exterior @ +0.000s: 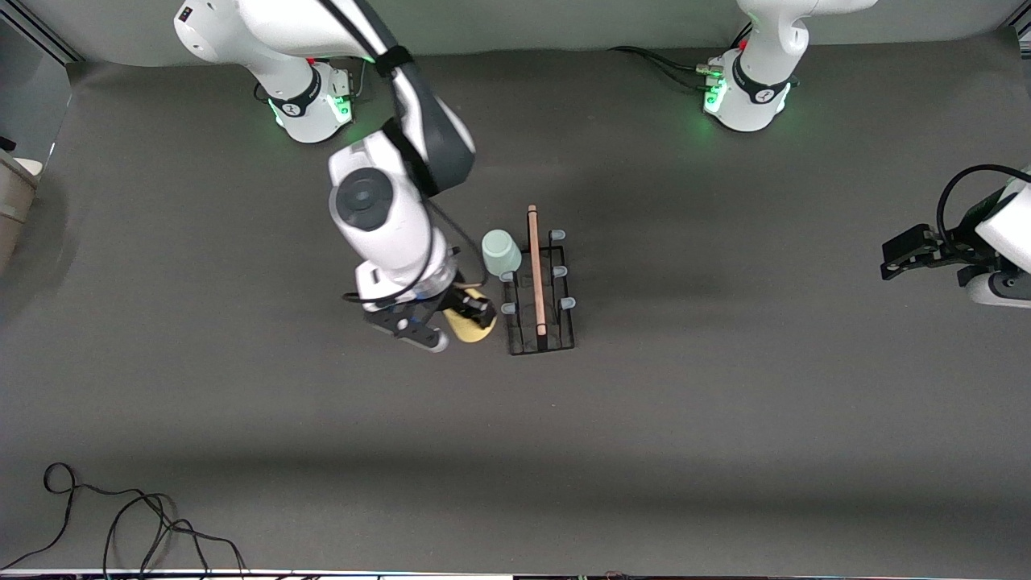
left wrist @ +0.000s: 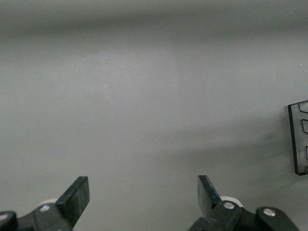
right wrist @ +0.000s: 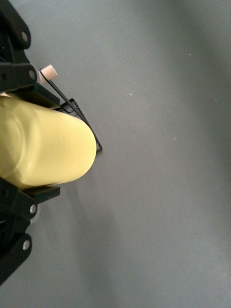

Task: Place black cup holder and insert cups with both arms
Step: 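Carry the yellow cup with the right gripper over the rack, then lower the yellow cup onto a rack peg and open the right gripper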

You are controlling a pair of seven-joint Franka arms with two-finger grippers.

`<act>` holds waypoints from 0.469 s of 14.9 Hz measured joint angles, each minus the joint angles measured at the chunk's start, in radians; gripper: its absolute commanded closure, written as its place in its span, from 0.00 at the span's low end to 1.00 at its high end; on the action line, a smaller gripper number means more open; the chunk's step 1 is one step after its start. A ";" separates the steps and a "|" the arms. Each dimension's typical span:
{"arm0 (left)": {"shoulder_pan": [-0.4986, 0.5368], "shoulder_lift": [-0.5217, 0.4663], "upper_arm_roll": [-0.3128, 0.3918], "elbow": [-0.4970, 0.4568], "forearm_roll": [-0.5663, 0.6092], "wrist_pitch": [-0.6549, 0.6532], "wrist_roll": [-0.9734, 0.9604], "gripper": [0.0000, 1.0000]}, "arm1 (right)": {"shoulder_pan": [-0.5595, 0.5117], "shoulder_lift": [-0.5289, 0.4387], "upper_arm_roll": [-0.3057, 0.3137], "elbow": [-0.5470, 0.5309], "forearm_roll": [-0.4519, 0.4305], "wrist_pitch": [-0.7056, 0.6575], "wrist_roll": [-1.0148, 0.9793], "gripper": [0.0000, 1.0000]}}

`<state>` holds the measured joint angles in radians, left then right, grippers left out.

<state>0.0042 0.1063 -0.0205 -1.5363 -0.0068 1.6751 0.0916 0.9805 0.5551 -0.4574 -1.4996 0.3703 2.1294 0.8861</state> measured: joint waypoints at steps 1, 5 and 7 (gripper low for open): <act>0.000 0.000 0.001 0.000 0.000 0.004 0.000 0.00 | 0.015 0.014 0.000 0.008 0.000 0.012 0.021 1.00; 0.001 0.002 0.003 0.000 0.000 0.008 0.000 0.00 | 0.054 0.059 0.000 0.024 0.000 0.061 0.064 1.00; 0.001 0.002 0.003 0.000 0.000 0.008 0.000 0.00 | 0.065 0.082 0.000 0.024 0.000 0.078 0.075 1.00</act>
<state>0.0054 0.1080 -0.0175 -1.5367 -0.0063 1.6832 0.0918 1.0450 0.6370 -0.4569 -1.4759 0.3702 2.2079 0.9615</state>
